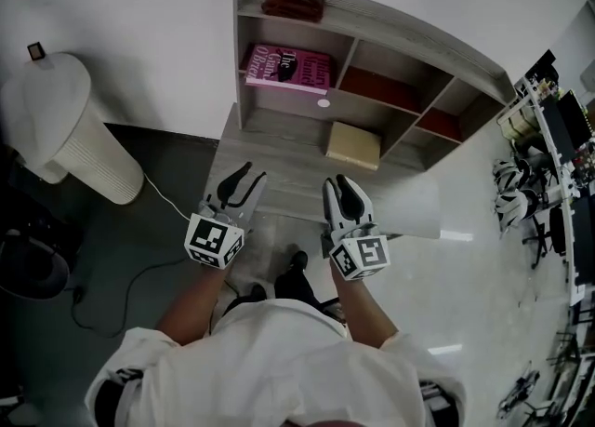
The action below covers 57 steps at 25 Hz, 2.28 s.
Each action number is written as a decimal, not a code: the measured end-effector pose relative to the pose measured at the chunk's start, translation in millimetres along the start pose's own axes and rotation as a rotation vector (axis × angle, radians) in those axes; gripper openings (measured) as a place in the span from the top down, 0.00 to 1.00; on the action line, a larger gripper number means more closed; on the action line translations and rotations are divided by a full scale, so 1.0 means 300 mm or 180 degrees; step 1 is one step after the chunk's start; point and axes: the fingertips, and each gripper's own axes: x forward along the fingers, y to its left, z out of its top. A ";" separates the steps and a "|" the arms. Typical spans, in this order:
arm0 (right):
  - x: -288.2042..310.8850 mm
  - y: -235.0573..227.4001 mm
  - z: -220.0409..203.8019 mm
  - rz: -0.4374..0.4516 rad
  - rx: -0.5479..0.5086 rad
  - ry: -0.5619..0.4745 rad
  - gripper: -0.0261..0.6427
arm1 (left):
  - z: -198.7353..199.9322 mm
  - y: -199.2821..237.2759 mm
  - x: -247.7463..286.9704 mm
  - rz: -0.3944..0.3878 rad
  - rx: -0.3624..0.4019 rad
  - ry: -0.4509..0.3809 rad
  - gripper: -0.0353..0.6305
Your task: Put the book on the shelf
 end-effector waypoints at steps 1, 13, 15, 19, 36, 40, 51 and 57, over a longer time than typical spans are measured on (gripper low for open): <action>-0.014 0.017 0.002 0.0013 -0.0094 0.0019 0.82 | -0.004 -0.011 -0.013 0.0006 0.0108 0.0044 0.74; -0.181 0.038 -0.051 0.0075 -0.0207 0.0370 0.91 | -0.020 -0.189 -0.099 0.0092 0.0520 0.0358 0.88; -0.236 0.022 -0.055 0.0062 -0.0224 0.0411 0.91 | -0.017 -0.236 -0.114 0.0122 0.0525 0.0390 0.90; -0.368 0.007 -0.046 0.0122 -0.0305 0.0442 0.92 | -0.052 -0.349 -0.159 0.0141 0.0421 0.0517 0.91; -0.817 0.015 -0.181 0.0392 0.0195 0.0657 0.92 | -0.185 -0.794 -0.365 -0.0196 -0.0045 0.0722 0.91; -0.824 0.062 -0.162 0.0427 0.0207 0.0602 0.92 | -0.168 -0.780 -0.388 -0.0219 -0.0053 0.0708 0.91; -0.802 0.142 -0.078 0.0203 0.0175 0.0490 0.92 | -0.097 -0.695 -0.452 -0.0497 -0.0194 0.0512 0.91; -0.778 0.245 -0.083 0.0223 0.0136 0.0594 0.93 | -0.127 -0.633 -0.570 -0.0662 -0.0365 0.0581 0.91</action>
